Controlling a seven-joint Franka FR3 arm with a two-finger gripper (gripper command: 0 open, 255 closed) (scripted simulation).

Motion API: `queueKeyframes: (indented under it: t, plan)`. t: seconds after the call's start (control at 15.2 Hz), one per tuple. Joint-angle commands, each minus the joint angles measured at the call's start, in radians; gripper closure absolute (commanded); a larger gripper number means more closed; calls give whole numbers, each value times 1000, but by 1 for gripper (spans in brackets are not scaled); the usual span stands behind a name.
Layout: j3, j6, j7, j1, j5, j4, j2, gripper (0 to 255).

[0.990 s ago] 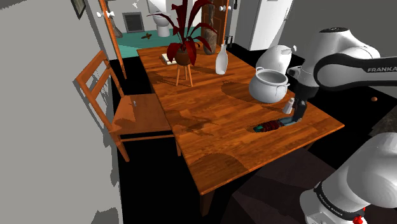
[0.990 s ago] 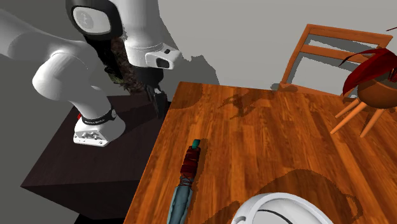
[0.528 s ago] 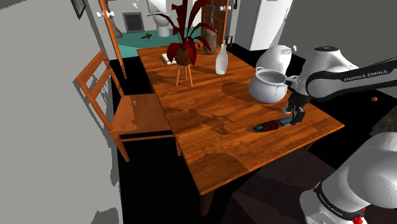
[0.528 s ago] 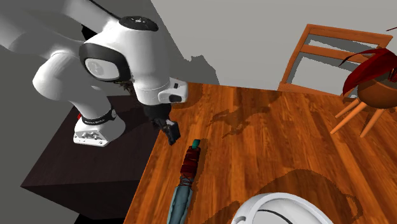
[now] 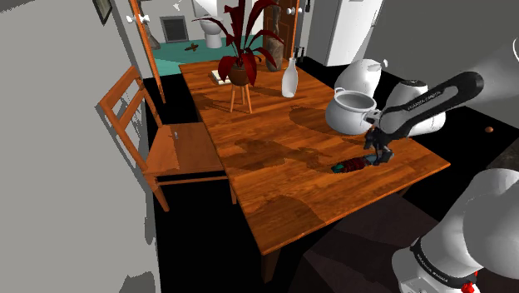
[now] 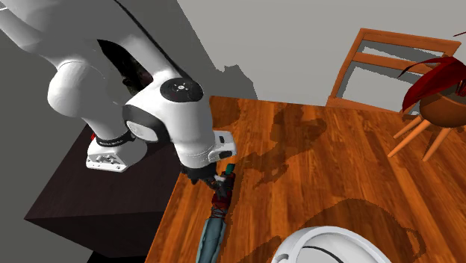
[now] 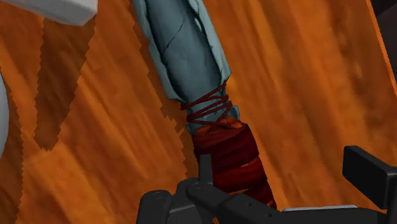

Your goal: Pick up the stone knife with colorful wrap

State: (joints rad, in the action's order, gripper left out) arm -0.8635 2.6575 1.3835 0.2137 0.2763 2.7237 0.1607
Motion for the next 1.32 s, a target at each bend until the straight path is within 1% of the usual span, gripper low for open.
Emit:
queueKeyframes:
  t: [0.0,0.07,0.13,0.2,0.59,0.66,0.79,0.86,1.25]
  plan:
    - [-84,79,263,112,-248,-43,-144,0]
    - [-80,99,441,137,-441,-72,-230,0]
    - [-28,104,605,110,-617,-107,-309,0]
    - [18,107,614,64,-620,-112,-313,0]
    - [187,162,777,-64,-841,-138,-425,0]
    - [228,175,814,-95,-890,-147,-451,0]
    - [230,176,813,-97,-889,-146,-451,0]
    - [231,176,812,-96,-890,-147,-451,255]
    - [231,175,812,-96,-889,-147,-452,255]
